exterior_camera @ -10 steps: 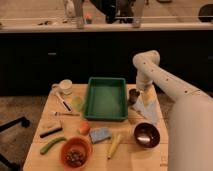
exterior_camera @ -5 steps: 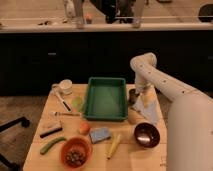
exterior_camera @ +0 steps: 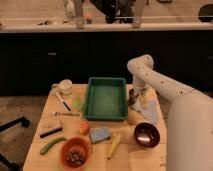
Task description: Stack cups on top of each other
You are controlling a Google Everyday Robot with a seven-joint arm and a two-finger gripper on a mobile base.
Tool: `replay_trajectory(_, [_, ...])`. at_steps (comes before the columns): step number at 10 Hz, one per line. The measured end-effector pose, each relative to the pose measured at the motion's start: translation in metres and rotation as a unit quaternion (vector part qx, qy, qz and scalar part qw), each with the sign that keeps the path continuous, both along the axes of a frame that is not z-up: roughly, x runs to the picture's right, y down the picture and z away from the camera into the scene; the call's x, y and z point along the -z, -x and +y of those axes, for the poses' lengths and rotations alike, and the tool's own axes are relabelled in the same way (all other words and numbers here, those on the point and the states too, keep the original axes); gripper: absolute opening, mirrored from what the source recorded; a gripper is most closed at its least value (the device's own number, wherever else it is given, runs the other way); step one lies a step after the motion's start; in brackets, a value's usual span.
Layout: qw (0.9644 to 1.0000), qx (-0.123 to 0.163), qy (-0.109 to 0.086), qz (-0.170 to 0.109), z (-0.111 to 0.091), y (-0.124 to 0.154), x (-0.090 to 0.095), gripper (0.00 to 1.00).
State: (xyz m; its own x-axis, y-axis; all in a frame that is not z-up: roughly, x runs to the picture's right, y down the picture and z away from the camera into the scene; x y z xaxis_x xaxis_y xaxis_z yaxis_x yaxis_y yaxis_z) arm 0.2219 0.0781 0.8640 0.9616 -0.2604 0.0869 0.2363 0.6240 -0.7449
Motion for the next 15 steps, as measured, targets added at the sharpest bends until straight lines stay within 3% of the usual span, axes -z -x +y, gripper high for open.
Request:
replay_trajectory(4, [0.9999, 0.015, -0.001, -0.005, -0.004, 0.009, -0.008, 0.80])
replay_trajectory(11, [0.9996, 0.021, 0.015, 0.006, 0.000, 0.001, -0.031, 0.79])
replay_trajectory(15, [0.9996, 0.018, 0.020, 0.001, 0.001, -0.003, -0.035, 0.41])
